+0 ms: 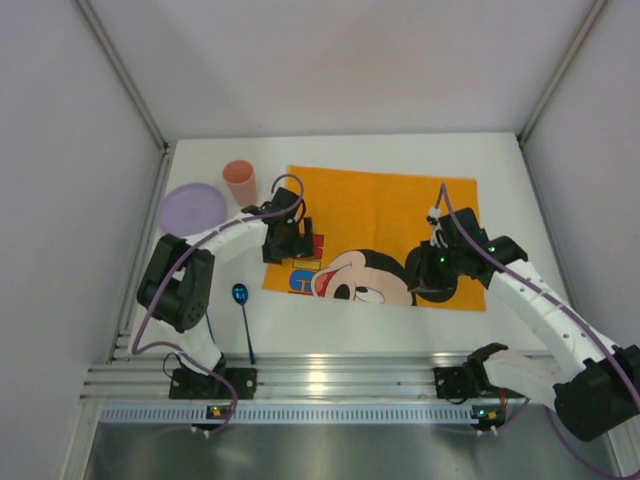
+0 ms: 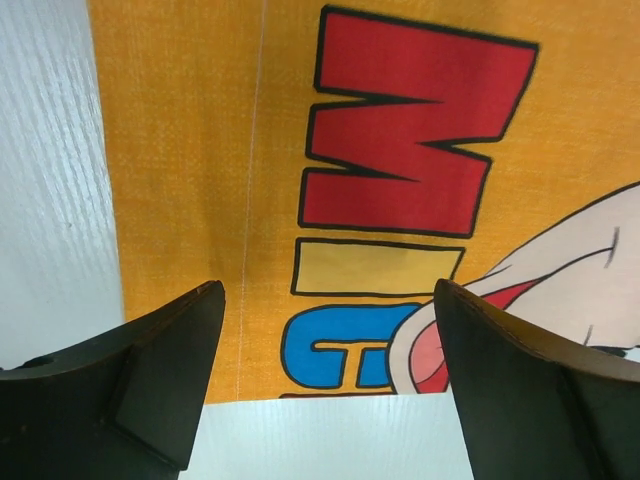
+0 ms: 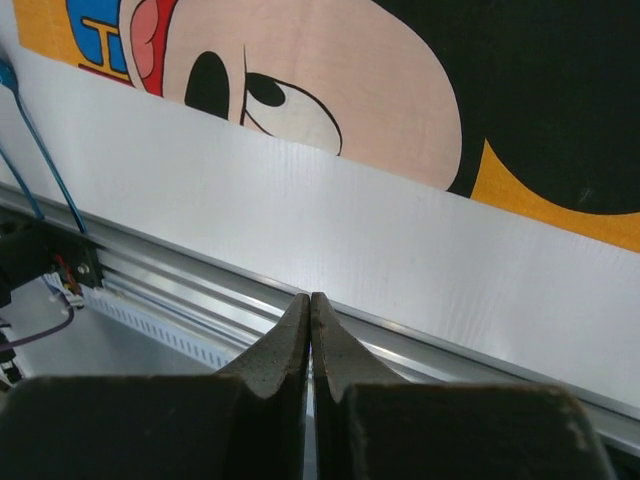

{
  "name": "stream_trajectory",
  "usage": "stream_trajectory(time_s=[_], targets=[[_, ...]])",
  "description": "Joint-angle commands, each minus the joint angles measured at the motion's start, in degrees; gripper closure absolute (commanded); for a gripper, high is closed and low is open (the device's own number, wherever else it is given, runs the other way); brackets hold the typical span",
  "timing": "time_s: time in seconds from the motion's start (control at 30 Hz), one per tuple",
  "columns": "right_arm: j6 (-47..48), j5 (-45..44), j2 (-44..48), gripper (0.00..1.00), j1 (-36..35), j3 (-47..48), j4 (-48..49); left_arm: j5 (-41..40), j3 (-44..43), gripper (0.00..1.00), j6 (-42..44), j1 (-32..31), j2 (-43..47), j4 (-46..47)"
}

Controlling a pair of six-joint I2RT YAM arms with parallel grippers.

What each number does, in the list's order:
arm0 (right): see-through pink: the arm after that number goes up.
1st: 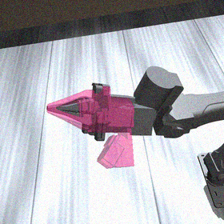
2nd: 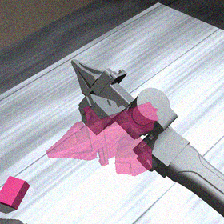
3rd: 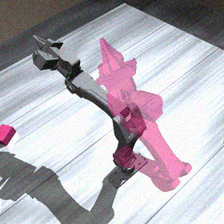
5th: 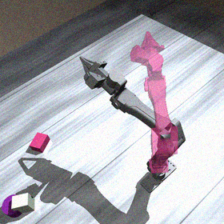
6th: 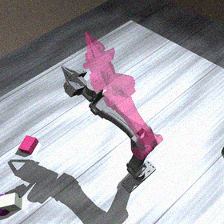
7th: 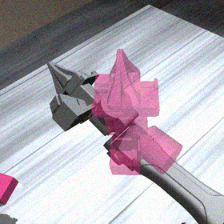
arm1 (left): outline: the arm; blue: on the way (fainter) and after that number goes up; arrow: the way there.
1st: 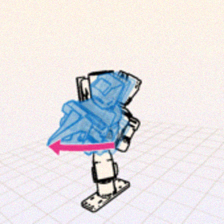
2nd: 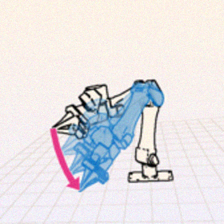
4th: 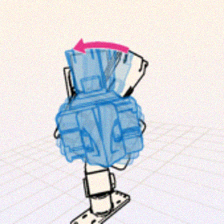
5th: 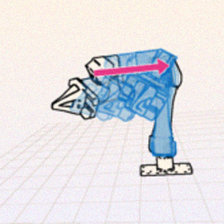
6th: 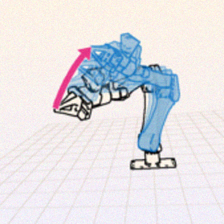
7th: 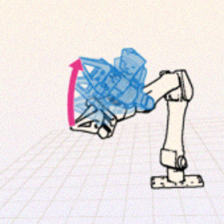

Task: Set the dinner table for one person

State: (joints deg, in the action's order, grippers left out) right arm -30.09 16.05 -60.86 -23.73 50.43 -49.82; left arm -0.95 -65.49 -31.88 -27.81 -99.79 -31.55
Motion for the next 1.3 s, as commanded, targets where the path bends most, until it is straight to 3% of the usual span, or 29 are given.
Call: stream_trajectory(time_s=[0.0, 0.23, 0.47, 0.6, 0.77, 0.83, 0.87, 0.97, 1.07, 1.27], targets=[[0.73, 0.65, 1.62, 1.0, 0.79, 0.1, -0.63, -0.63, 5.01, 0.09, -1.96, -0.4, 3.44, 2.54], [4.94, 0.73, -1.8, 1.0, 1.84, 2.82, -1.51, -1.51, 18.63, 0.09, -6.34, -1.45, 11.89, 4.48], [8.02, 1.79, -5.76, 1.0, 2.46, 6.43, -1.51, -3.35, 24.89, 0.09, -10.66, -3.12, 20.5, 2.55], [9.43, 2.14, -6.73, 1.0, 2.89, 7.13, -1.5, -5.11, 24.1, 0.09, -11.28, -3.04, 24.99, -0.87], [10.05, 2.75, -6.73, 0.99, 2.99, 7.22, -1.77, -11.07, 11.12, 0.09, -11.37, -3.21, 29.2, -11.06], [9.79, 2.75, -6.03, 0.91, 2.98, 7.22, -1.94, -15.29, 2.62, 0.05, -10.32, -3.21, 30.62, -13.61], [9.52, 2.75, -5.76, 0.77, 3.07, 7.13, -2.03, -20.96, 0.13, 0.02, -9.61, -3.21, 30.62, -15.8], [8.12, 2.93, -4.71, 0.52, 2.98, 6.61, -2.21, -26.19, -9.45, 0.02, -6.54, -1.11, 29.04, -17.66], [6.8, 3.02, -3.3, 0.31, 3.16, 6.26, -2.38, -22.53, -15.79, 0.02, -1.62, 7.73, 22.21, -16.7], [5.56, 1.27, -1.02, 0.24, 3.07, 6.87, -3.96, -16.72, -25.64, 0.04, 0.68, 19.09, 7.8, -16.79]])
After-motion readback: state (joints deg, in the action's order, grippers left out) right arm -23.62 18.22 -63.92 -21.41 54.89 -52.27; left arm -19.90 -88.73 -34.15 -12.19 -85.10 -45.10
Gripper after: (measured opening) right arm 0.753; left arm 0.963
